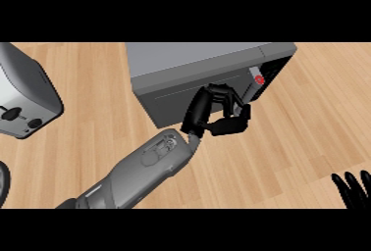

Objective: Pick up the milk, place it into the microwave and close the microwave

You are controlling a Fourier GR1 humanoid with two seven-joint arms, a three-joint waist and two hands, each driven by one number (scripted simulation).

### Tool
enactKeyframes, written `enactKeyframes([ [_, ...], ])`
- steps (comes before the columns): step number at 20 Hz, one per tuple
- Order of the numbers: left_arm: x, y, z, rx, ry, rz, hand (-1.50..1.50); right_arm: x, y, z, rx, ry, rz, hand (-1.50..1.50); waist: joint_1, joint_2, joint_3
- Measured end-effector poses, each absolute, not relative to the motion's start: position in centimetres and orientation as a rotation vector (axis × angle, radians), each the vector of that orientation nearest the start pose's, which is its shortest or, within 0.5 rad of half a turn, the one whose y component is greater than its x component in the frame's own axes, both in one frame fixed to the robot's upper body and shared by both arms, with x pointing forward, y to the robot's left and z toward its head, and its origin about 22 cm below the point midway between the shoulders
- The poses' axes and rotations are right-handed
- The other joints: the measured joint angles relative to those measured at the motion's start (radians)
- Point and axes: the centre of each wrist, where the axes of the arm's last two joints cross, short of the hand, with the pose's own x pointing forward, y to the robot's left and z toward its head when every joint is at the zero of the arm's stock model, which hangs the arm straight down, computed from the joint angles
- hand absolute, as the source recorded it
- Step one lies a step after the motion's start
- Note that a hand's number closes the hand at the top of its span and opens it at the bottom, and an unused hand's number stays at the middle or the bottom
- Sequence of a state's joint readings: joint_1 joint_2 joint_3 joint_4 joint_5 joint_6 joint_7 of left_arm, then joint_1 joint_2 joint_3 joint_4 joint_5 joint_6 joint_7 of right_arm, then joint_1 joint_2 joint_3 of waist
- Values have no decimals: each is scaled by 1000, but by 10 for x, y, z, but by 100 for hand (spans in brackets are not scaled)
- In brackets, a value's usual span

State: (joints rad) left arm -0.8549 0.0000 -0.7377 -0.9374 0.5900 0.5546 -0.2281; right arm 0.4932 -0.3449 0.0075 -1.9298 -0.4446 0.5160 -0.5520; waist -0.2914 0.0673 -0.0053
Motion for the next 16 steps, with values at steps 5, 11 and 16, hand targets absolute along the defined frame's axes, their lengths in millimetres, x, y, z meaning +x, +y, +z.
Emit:
enactKeyframes([
  [5,333,7,50,-267,-1732,-247,150,121,-315,34,542,-2000,133,-150,-14,-2,1],
  [11,333,9,47,-270,-1755,-207,150,120,-317,42,573,-2004,145,-150,-27,-2,2],
  [16,333,10,45,-258,-1774,-182,150,119,-319,49,598,-2000,159,-150,-36,-2,3],
])
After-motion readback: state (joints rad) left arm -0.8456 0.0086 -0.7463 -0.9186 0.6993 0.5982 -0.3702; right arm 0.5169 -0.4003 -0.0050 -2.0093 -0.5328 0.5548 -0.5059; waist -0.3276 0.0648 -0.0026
